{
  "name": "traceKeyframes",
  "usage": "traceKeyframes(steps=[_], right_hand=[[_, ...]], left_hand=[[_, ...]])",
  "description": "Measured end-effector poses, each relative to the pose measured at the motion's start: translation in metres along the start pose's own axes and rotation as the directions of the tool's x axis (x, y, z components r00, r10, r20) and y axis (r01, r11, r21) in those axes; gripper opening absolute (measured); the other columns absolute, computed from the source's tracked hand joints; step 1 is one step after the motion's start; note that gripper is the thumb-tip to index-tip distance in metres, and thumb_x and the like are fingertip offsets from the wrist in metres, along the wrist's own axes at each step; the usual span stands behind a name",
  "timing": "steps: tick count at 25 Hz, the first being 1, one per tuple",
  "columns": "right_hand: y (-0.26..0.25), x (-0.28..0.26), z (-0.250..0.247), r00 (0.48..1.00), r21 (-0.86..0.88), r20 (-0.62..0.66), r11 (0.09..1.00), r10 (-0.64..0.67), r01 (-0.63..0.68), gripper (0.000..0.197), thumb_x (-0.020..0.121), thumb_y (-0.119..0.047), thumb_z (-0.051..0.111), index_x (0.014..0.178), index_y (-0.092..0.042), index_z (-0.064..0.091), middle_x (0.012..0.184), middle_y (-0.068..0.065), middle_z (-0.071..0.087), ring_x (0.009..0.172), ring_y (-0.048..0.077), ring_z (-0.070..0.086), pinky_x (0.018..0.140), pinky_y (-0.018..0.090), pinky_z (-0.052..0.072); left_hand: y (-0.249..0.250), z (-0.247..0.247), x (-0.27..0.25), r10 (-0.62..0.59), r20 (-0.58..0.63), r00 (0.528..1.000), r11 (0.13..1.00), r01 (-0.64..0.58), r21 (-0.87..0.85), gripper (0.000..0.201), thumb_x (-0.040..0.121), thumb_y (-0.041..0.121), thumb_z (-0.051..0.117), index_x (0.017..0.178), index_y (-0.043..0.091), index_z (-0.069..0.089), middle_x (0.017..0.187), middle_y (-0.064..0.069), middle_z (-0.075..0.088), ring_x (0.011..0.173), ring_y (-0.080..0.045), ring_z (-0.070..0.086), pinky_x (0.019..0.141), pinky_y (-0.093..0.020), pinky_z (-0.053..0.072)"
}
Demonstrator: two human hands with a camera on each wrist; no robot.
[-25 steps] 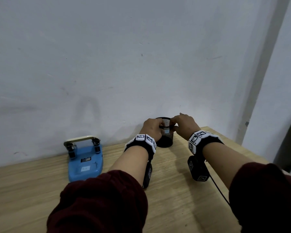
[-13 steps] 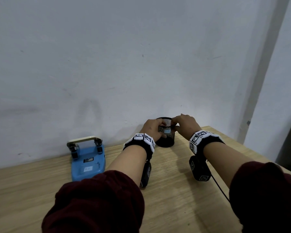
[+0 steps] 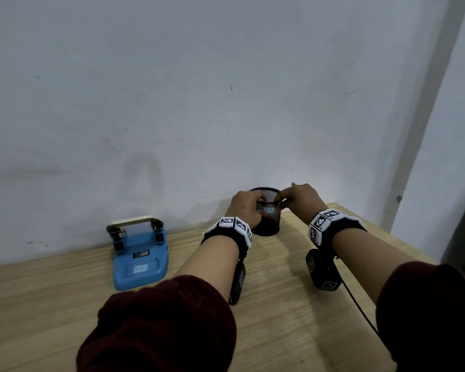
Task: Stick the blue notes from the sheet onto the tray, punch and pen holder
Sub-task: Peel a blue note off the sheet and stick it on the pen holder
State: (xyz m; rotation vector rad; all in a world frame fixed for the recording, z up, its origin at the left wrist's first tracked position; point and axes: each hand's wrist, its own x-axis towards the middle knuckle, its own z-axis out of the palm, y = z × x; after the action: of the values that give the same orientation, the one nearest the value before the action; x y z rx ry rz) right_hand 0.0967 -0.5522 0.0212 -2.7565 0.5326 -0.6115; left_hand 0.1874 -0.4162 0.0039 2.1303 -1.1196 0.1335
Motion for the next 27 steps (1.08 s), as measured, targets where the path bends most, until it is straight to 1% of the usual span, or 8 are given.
traceKeyframes(steps=[3, 6, 9, 11, 14, 17, 21, 27], right_hand=[[0.006, 0.000, -0.001, 0.999, 0.036, 0.021, 0.999, -0.038, 0.037, 0.035, 0.082, 0.004, 0.059, 0.105, -0.016, 0.075, 0.104, 0.011, 0.075, 0.105, 0.026, 0.065, 0.107, 0.039, 0.040], [0.004, -0.003, -0.009, 0.992, -0.004, 0.088, 0.996, -0.092, 0.093, 0.040, 0.069, -0.018, 0.081, 0.108, -0.018, 0.073, 0.099, 0.007, 0.075, 0.096, 0.022, 0.062, 0.105, 0.035, 0.040], [-0.003, -0.006, -0.006, 0.996, -0.003, 0.011, 0.996, -0.087, 0.088, 0.043, 0.064, -0.034, 0.083, 0.103, -0.017, 0.075, 0.086, 0.008, 0.072, 0.092, 0.016, 0.054, 0.113, 0.034, 0.033], [-0.003, -0.004, 0.002, 0.993, -0.015, -0.051, 0.995, -0.103, 0.102, 0.030, 0.072, -0.027, 0.078, 0.099, -0.014, 0.076, 0.091, 0.008, 0.076, 0.098, 0.025, 0.063, 0.120, 0.035, 0.023], [-0.001, -0.002, 0.007, 0.994, -0.012, -0.069, 0.996, -0.085, 0.084, 0.022, 0.074, -0.020, 0.075, 0.095, -0.013, 0.077, 0.092, 0.009, 0.077, 0.106, 0.035, 0.063, 0.122, 0.032, 0.019], [-0.003, -0.003, 0.005, 0.993, -0.004, -0.078, 0.996, -0.090, 0.090, 0.019, 0.077, -0.012, 0.071, 0.095, -0.011, 0.078, 0.093, 0.013, 0.077, 0.103, 0.033, 0.065, 0.120, 0.025, 0.013], [-0.003, -0.006, 0.004, 0.992, 0.023, -0.096, 0.996, -0.080, 0.082, 0.021, 0.081, -0.007, 0.066, 0.099, -0.010, 0.077, 0.099, 0.013, 0.076, 0.118, 0.032, 0.058, 0.118, 0.022, 0.014], [-0.001, -0.006, 0.008, 0.989, 0.021, -0.105, 0.994, -0.102, 0.105, 0.024, 0.080, -0.006, 0.065, 0.099, -0.014, 0.077, 0.091, 0.013, 0.078, 0.090, 0.033, 0.066, 0.123, 0.029, 0.012]], left_hand=[[0.000, 0.001, 0.000, 0.004, 0.006, 1.000, 1.000, -0.004, 0.002, 0.037, 0.077, 0.013, 0.074, 0.113, 0.014, 0.067, 0.116, -0.006, 0.072, 0.112, -0.022, 0.064, 0.095, -0.026, 0.048], [0.001, 0.002, -0.001, 0.012, -0.005, 1.000, 1.000, -0.012, 0.012, 0.036, 0.077, 0.012, 0.073, 0.113, 0.013, 0.067, 0.116, -0.006, 0.072, 0.111, -0.023, 0.064, 0.094, -0.027, 0.048], [0.000, 0.002, -0.001, 0.024, -0.009, 1.000, 1.000, -0.024, 0.018, 0.035, 0.077, 0.013, 0.072, 0.113, 0.014, 0.067, 0.115, -0.006, 0.072, 0.111, -0.024, 0.065, 0.094, -0.027, 0.049], [0.000, 0.003, -0.001, 0.024, -0.007, 1.000, 1.000, -0.023, 0.007, 0.036, 0.077, 0.016, 0.072, 0.112, 0.014, 0.067, 0.114, -0.005, 0.073, 0.110, -0.022, 0.065, 0.093, -0.025, 0.048], [-0.002, 0.003, -0.001, 0.027, -0.024, 0.999, 1.000, -0.028, -0.013, 0.036, 0.076, 0.017, 0.074, 0.111, 0.015, 0.068, 0.112, -0.004, 0.073, 0.109, -0.021, 0.066, 0.093, -0.024, 0.048], [-0.003, 0.004, 0.001, 0.017, -0.020, 1.000, 1.000, -0.017, -0.014, 0.037, 0.076, 0.014, 0.074, 0.112, 0.016, 0.068, 0.113, -0.004, 0.073, 0.110, -0.022, 0.065, 0.096, -0.026, 0.049], [-0.004, 0.005, 0.004, -0.006, -0.013, 1.000, 1.000, 0.005, -0.029, 0.035, 0.077, 0.006, 0.070, 0.111, 0.015, 0.068, 0.114, -0.005, 0.073, 0.112, -0.022, 0.064, 0.095, -0.024, 0.048], [-0.006, 0.006, 0.005, 0.020, -0.019, 1.000, 1.000, -0.020, -0.002, 0.036, 0.079, 0.002, 0.065, 0.112, 0.015, 0.067, 0.114, -0.007, 0.073, 0.110, -0.025, 0.065, 0.095, -0.029, 0.050]])
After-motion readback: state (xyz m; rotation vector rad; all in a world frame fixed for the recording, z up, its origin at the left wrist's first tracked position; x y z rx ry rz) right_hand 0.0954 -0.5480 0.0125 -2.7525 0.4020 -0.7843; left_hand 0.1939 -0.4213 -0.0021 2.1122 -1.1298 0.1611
